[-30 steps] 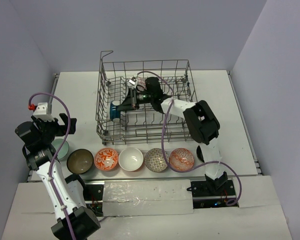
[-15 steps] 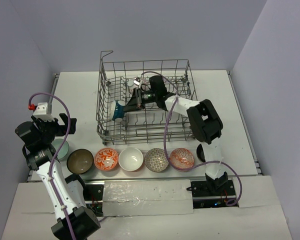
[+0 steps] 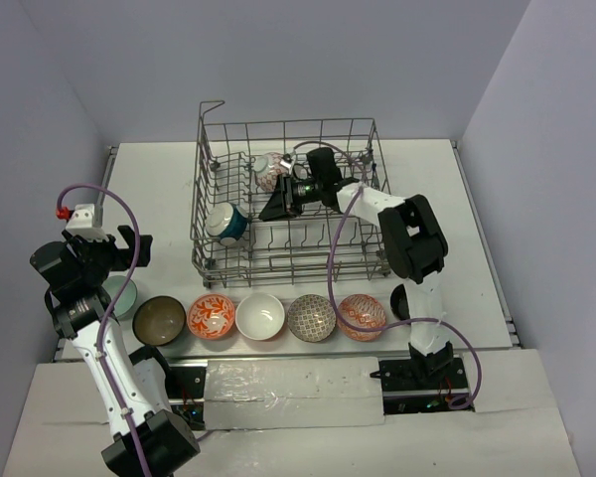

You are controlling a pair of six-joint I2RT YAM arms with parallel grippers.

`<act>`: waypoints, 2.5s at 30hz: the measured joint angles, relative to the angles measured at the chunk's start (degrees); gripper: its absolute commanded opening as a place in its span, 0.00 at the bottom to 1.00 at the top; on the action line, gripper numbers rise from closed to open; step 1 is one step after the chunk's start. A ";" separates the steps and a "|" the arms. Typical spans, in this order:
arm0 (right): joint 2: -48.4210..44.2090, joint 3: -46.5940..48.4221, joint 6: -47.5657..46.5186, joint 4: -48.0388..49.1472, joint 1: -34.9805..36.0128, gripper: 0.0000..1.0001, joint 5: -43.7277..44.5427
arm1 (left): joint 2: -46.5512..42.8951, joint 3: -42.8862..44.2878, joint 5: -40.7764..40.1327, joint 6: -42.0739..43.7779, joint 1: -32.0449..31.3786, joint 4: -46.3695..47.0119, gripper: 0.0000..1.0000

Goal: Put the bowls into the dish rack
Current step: Turn the bowl upside down over the dish rack, then move the bowl to the dish rack.

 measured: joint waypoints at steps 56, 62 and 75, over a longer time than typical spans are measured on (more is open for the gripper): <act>6.16 24.02 -31.61 -33.38 16.15 0.31 7.58 | -1.22 0.00 -0.07 0.02 0.35 0.00 0.99; 7.26 25.66 -31.67 -33.38 16.39 0.33 8.48 | -1.27 0.00 -0.07 0.02 0.37 0.00 0.99; 9.01 27.76 -32.46 -33.31 16.39 0.41 12.96 | -1.27 0.00 -0.09 0.02 0.37 0.00 0.99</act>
